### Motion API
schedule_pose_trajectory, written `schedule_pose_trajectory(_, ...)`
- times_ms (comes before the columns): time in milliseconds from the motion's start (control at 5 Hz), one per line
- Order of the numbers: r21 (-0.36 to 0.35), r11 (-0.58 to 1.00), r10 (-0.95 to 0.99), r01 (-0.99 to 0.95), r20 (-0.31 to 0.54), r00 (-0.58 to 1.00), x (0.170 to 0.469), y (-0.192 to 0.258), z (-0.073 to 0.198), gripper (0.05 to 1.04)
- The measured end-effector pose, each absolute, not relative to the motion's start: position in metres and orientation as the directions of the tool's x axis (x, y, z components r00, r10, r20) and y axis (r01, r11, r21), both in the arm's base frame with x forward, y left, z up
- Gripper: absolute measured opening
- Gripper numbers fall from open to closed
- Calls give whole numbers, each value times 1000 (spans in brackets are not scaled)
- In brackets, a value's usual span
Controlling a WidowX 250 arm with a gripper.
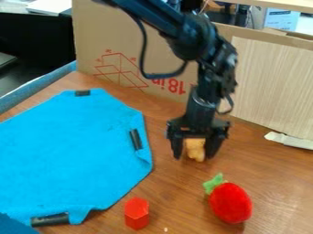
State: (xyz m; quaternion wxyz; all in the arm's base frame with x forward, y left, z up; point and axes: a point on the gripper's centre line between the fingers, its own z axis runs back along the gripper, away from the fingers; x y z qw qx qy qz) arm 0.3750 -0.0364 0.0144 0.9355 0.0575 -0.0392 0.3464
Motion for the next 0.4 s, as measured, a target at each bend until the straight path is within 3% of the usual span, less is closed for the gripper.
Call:
schedule_pose_trajectory(200, 29, 775, 625, -631, 113, 773, 371, -11, 58, 1000)
schedule_pose_trajectory(400, 82, 803, 573, -590, 161, 803, 358, 30, 85, 1000)
